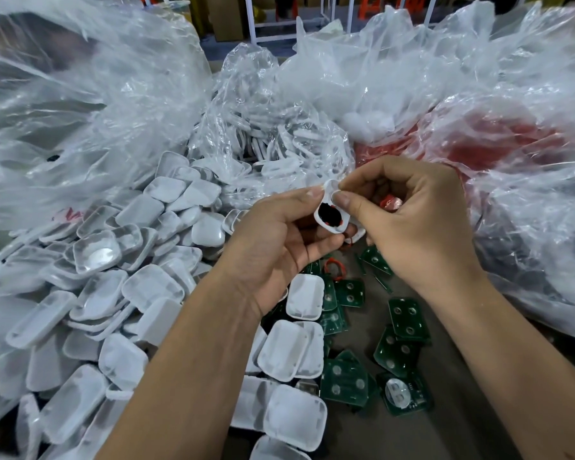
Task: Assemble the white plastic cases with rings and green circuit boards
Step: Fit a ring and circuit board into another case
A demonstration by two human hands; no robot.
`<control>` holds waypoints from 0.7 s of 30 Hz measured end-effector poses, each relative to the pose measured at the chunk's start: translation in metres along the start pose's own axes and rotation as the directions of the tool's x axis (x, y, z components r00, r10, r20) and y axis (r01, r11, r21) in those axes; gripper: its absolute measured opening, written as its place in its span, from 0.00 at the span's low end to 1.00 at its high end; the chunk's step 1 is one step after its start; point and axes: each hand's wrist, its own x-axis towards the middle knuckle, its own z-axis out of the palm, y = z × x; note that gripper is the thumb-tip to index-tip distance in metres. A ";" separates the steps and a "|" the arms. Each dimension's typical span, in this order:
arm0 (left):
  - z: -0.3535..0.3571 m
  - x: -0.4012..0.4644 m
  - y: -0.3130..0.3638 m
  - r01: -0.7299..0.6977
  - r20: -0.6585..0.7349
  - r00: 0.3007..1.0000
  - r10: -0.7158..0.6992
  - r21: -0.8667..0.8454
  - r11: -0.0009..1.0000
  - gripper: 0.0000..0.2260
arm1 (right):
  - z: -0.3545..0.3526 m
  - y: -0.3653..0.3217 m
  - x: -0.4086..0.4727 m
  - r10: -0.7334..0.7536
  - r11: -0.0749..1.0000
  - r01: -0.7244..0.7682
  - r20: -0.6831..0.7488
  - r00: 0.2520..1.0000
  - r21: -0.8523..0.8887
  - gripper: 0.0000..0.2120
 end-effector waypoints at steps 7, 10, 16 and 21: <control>0.000 -0.001 -0.001 0.006 0.002 1.000 -0.006 0.003 1.000 0.08 | -0.002 0.000 0.001 0.014 1.000 -0.013 0.069 0.997 -0.014 0.04; 0.001 0.000 0.000 0.021 0.001 1.000 -0.021 -0.014 1.000 0.08 | -0.005 0.001 0.003 0.055 0.999 -0.055 0.099 0.994 -0.002 0.03; 0.001 0.000 0.000 0.027 0.005 1.000 -0.027 0.004 1.000 0.09 | -0.009 -0.002 0.005 0.061 0.997 -0.052 0.154 0.986 -0.059 0.04; 0.000 0.001 -0.001 0.019 0.007 1.000 -0.019 0.017 1.000 0.10 | -0.009 -0.003 0.005 0.089 0.994 -0.077 0.163 0.983 -0.079 0.03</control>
